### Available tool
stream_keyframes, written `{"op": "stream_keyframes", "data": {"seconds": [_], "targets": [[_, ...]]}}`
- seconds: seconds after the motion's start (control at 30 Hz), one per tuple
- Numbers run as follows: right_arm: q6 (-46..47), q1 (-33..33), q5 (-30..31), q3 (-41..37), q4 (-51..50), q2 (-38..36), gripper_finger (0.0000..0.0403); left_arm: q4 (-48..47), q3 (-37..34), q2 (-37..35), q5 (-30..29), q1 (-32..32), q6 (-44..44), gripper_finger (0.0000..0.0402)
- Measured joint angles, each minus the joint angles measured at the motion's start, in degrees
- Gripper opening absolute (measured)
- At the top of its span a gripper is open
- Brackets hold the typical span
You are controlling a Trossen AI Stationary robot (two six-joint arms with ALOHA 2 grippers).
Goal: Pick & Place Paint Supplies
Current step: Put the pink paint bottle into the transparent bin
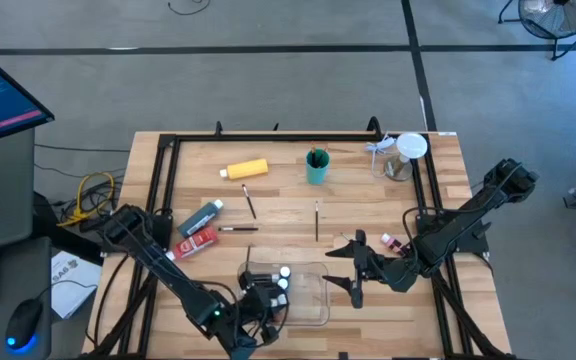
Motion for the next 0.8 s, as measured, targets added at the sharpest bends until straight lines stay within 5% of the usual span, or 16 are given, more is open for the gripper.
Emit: {"op": "stream_keyframes", "data": {"seconds": [0.3,0.6,0.8], "targets": [[12.4,-1.1,-0.8,0.0,0.0,0.0,0.0276,0.0,0.0,-15.0,-0.9,1.2,12.2,0.01],[38.0,-4.4,-2.3,0.0,3.6,0.0,0.0276,-0.1,-2.2,-34.3,14.8,6.5,19.3,0.01],[42.8,-6.9,-2.3,0.0,12.9,0.0,0.0276,0.0,-4.6,-43.3,20.1,9.0,24.8,0.01]]}}
